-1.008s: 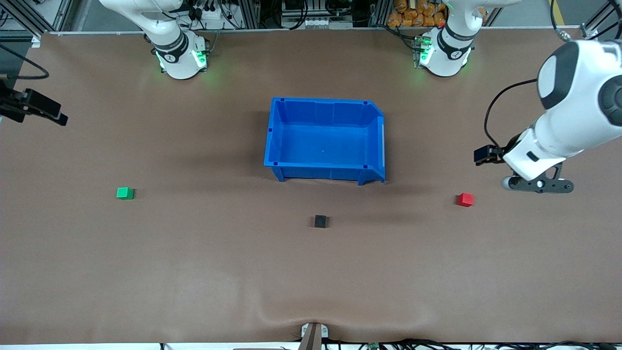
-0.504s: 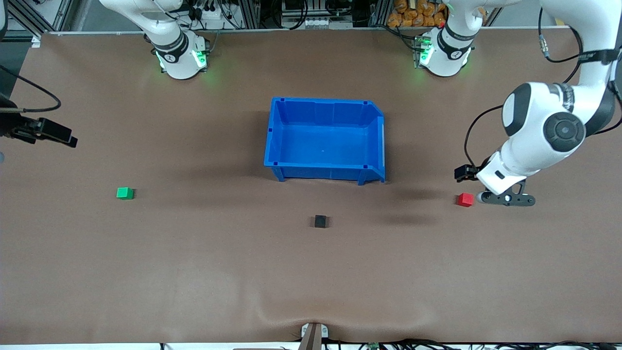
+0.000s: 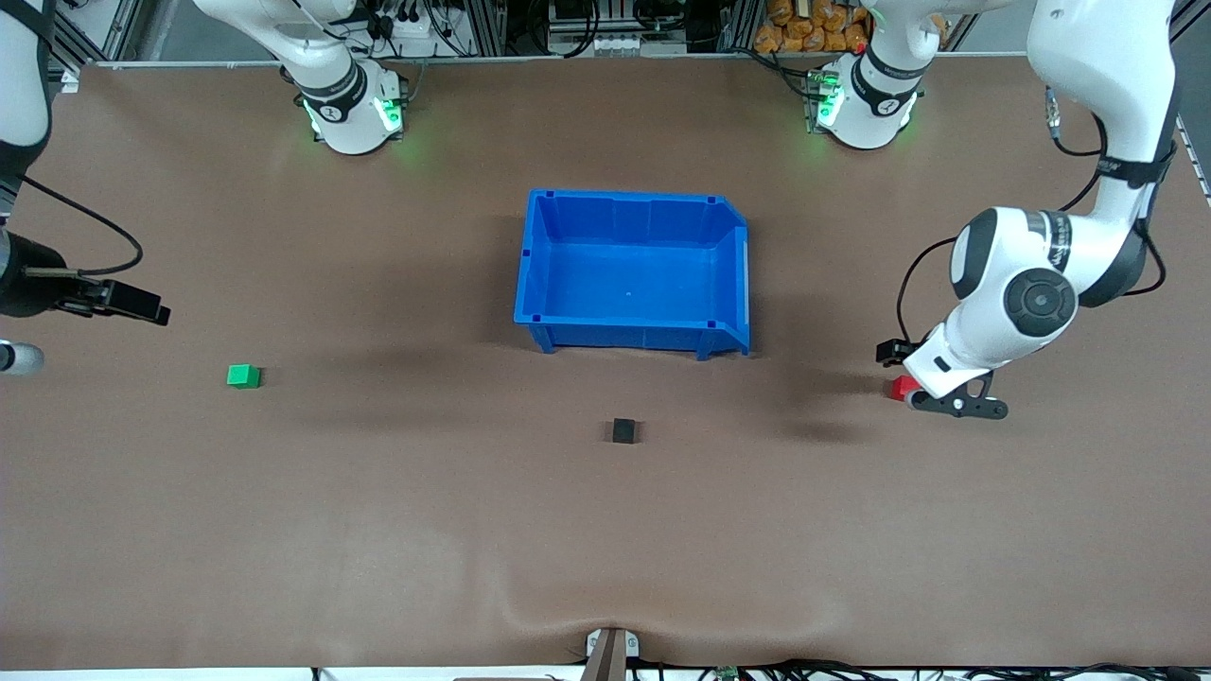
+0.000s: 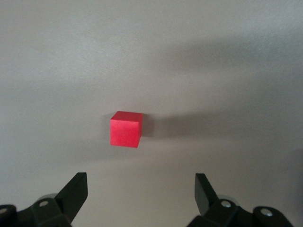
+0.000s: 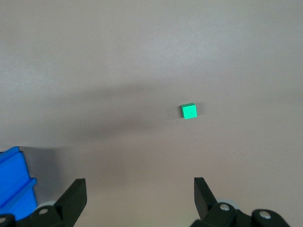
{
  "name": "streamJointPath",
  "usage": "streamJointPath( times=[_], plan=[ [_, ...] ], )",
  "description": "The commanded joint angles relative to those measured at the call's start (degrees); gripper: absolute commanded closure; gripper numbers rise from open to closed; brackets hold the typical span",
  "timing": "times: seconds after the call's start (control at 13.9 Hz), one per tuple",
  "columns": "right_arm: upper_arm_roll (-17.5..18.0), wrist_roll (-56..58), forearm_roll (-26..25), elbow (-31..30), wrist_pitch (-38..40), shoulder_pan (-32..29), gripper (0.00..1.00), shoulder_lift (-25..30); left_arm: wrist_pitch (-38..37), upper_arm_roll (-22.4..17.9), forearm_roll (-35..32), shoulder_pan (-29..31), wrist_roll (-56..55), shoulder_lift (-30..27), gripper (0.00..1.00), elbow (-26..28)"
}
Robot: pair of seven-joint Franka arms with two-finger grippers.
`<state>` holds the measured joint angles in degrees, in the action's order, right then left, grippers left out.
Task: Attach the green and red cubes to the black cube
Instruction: 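Grasp the red cube with the left gripper while the right gripper reaches the green cube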
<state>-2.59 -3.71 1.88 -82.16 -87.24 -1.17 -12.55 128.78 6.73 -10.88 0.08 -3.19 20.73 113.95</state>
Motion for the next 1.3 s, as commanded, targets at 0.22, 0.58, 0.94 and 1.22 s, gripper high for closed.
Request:
streamJointPath(
  times=[0.22, 0.58, 0.94, 1.22],
  plan=[
    [0.5, 0.1, 0.5, 0.1, -0.2, -1.8, 0.00, -3.4, 4.4, 0.6, -1.3, 3.4, 9.5, 2.7, 0.00, 0.0],
    [0.4, 0.1, 0.5, -0.8, -2.7, -4.8, 0.00, -6.9, 6.4, 0.6, -0.2, 3.5, 9.2, 7.5, 0.00, -1.8],
    [0.4, 0.1, 0.5, -2.4, -6.9, -6.6, 0.00, -10.2, 8.9, 0.5, -0.5, 5.6, 9.5, 10.5, 0.00, -2.3],
    [0.4, 0.1, 0.5, -3.9, -8.8, -7.9, 0.00, -12.7, 8.9, 0.6, -0.5, 4.9, 9.6, 12.1, 0.00, -3.9]
  ],
)
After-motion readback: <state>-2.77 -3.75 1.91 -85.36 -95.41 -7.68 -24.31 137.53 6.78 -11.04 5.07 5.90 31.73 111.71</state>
